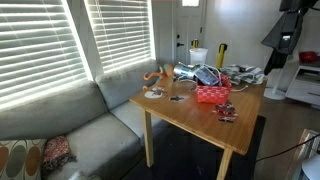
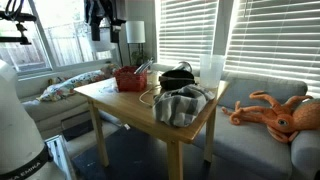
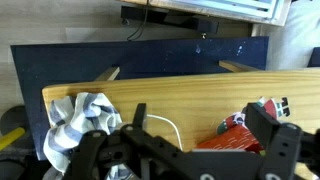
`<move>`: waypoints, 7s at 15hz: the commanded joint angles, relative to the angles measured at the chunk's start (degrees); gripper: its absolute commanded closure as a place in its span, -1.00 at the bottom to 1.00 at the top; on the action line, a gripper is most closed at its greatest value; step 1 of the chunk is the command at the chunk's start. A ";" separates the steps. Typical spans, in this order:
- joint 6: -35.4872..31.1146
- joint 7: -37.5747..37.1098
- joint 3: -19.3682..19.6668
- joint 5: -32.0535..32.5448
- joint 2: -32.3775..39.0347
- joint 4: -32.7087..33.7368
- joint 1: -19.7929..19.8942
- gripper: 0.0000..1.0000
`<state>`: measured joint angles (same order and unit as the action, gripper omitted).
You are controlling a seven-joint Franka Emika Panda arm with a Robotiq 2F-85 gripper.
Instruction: Pick up the glasses pouch and drop it in the red basket
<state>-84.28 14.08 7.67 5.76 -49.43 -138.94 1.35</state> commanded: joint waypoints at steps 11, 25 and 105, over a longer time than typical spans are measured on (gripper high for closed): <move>0.13 -0.25 0.24 0.15 0.03 0.15 -0.41 -1.00; 0.13 -0.25 0.24 0.15 0.03 0.15 -0.41 -1.00; -34.00 -53.30 -3.24 -19.79 49.64 17.49 4.82 0.47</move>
<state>-119.46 -38.01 4.03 -14.22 -0.99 -122.83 6.62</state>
